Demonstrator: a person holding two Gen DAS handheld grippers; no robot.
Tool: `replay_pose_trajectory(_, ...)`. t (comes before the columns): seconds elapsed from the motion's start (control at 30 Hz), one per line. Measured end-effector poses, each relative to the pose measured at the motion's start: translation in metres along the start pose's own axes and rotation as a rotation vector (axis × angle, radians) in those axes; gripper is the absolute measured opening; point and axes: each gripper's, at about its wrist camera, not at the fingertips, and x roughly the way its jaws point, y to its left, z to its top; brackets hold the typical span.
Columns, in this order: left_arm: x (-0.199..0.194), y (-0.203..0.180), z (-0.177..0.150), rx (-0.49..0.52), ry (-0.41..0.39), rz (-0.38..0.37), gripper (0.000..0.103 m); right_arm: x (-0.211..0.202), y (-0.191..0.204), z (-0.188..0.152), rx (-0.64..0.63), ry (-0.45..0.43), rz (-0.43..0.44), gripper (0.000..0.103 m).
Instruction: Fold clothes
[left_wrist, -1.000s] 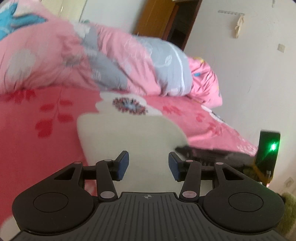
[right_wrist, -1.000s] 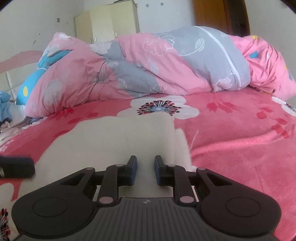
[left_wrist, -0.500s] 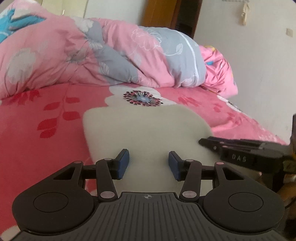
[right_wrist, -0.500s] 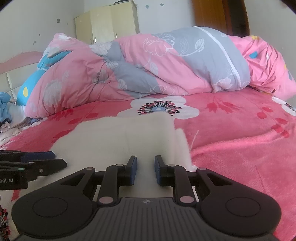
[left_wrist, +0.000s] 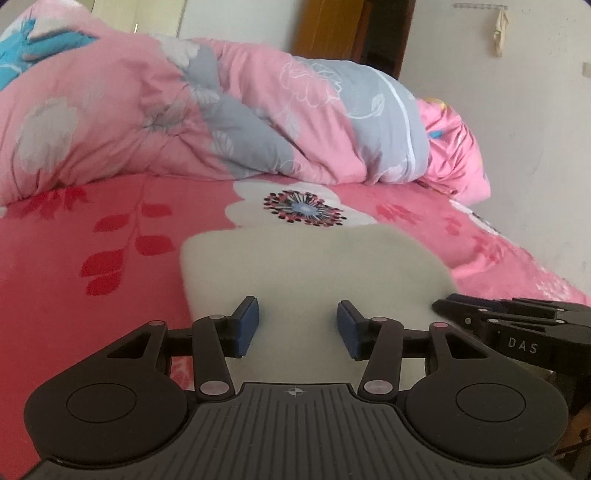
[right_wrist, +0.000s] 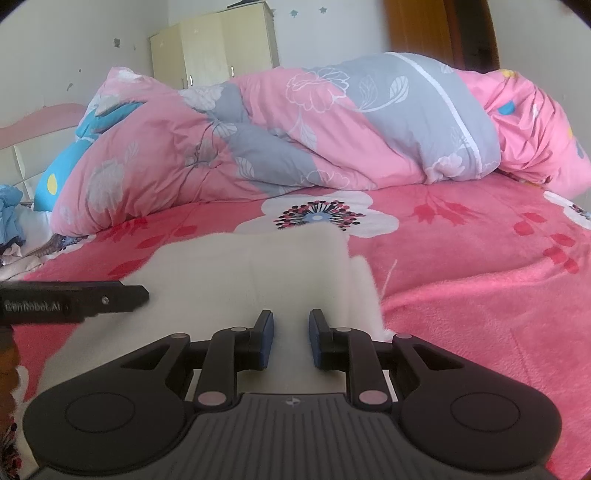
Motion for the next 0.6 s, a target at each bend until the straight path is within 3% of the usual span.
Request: replay_pose_trajectory(0.6, 0.012, 0.022, 0.022, -0.051, -0.004, 0.013, 0.048, 0.0, -0.002, 0.0, 0.012, -0.004, 0.009, 0.022)
